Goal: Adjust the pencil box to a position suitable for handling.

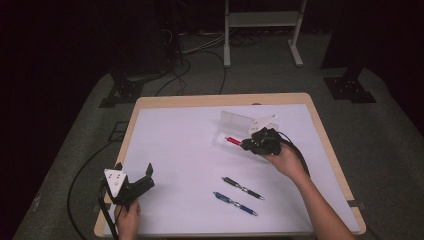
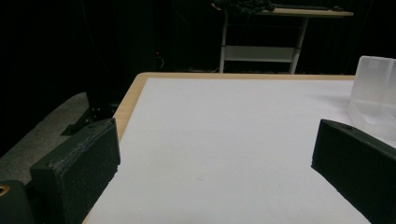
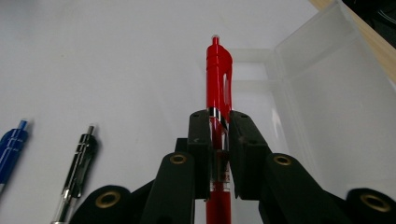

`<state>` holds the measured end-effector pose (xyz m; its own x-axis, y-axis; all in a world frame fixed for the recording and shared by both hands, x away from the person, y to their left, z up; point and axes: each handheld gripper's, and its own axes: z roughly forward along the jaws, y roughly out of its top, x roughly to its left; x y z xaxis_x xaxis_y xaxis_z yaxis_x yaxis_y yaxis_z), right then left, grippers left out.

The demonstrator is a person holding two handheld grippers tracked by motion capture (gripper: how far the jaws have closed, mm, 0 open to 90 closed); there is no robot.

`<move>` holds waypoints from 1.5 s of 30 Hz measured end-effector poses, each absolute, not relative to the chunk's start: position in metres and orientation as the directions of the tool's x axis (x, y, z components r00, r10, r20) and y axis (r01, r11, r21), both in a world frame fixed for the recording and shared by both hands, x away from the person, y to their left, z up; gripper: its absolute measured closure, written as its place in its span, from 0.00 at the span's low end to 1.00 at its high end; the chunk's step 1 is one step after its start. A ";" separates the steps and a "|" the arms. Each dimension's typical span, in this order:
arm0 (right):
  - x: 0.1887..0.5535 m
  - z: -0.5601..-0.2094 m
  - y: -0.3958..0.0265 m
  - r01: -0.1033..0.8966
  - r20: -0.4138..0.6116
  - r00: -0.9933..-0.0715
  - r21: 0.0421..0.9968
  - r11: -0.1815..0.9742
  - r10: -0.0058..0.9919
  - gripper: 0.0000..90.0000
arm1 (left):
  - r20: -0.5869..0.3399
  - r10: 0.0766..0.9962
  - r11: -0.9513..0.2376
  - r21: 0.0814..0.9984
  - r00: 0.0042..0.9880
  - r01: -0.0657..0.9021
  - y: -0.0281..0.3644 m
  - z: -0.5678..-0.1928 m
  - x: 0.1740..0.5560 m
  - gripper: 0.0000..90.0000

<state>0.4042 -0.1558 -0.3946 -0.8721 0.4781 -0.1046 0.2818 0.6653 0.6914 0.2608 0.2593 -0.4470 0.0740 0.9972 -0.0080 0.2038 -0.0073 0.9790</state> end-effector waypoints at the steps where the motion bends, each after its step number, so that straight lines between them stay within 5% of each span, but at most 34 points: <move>1: 0.407 -0.394 -0.156 0.278 -0.110 -0.873 0.689 0.669 0.476 0.87 | -0.008 0.997 -0.008 0.979 0.073 0.204 0.259 -0.447 0.261 0.00; 45: 0.463 -0.432 -0.164 0.292 -0.157 -0.873 0.590 0.753 0.462 0.87 | -0.018 0.997 0.003 0.979 0.073 0.202 0.261 -0.447 0.260 0.00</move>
<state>0.4633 -0.1639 -0.4321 -0.8728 0.4621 -0.1571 0.2924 0.7528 0.5897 0.2601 0.2614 -0.4469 0.0726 0.9972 -0.0180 0.2023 0.0030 0.9793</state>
